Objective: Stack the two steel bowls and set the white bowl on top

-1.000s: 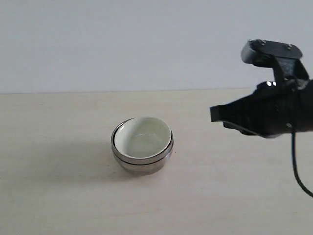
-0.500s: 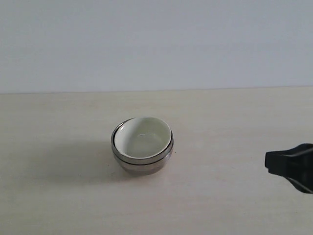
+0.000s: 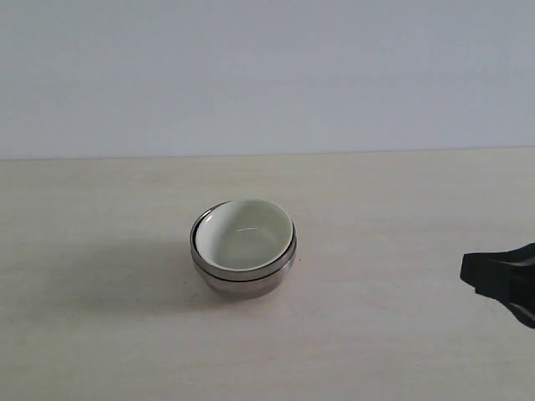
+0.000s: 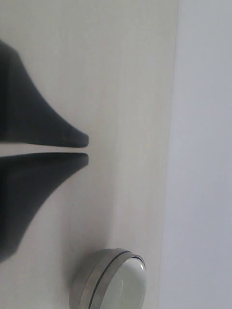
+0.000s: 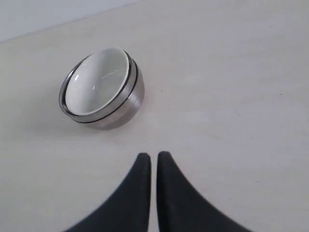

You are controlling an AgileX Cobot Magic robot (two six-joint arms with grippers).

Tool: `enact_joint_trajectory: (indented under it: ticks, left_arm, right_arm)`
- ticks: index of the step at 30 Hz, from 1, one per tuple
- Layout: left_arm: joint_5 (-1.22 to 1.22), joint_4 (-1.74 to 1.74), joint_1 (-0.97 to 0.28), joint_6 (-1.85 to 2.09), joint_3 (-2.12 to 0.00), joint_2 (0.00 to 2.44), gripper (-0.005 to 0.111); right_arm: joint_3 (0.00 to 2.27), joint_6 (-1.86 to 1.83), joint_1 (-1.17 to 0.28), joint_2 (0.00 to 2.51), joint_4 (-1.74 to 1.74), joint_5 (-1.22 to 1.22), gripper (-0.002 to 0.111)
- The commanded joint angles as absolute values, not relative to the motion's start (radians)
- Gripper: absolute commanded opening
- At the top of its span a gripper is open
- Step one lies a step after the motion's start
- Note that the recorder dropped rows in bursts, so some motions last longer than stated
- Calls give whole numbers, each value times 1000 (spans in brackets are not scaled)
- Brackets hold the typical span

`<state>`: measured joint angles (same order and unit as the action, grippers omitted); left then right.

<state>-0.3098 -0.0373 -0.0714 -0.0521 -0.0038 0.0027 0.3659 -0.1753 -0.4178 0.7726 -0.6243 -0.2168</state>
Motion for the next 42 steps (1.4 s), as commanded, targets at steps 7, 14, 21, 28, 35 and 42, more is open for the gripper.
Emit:
enact_joint_trajectory:
  ticks: [7,14,21,28,35,42]
  left_arm:
    - [-307,-36,-69,-53,0,0,4]
    - [-307,-36,-69,-53,0,0,4]
    - [-307,-36,-69,-53,0,0,4]
    - [-307,-36,-69,-53,0,0,4]
    - [-307,-36,-69,-53,0,0,4]
    - [-307,-36,-69,-53,0,0,4]
  right_arm:
    - [360,-364,-439,730,-610,-150,0]
    - [221,-422,-439,455,-610,-93,0]
    - [0,-422,-437,238,-616,138,0]
    - [0,-427,-378,108,-618,109,0]
    - [0,-509,-269,0,-616,-28,0]
    - [0,-537,-260,0,-615,-126,0]
